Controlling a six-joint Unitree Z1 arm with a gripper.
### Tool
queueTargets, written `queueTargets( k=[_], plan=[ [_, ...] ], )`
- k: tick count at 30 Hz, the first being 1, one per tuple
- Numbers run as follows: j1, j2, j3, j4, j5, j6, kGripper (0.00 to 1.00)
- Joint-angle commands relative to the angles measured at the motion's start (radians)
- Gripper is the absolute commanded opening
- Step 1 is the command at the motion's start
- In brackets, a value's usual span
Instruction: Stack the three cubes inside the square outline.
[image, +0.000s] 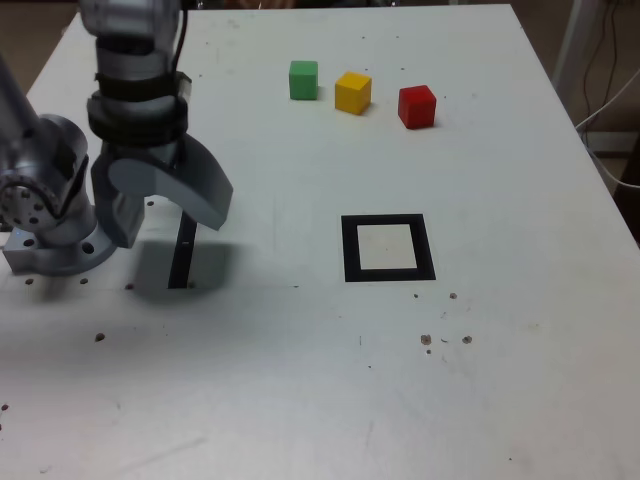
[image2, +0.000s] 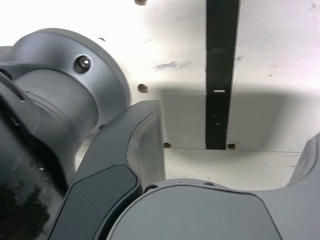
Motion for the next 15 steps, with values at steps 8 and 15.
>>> queueTargets(
  k=[8, 15],
  plan=[
    [-0.002, 0.012, -0.042, 0.022, 0.0, 0.001, 0.99],
    [0.0, 0.091, -0.275, 0.149, 0.086, 0.046, 0.97]
  ],
)
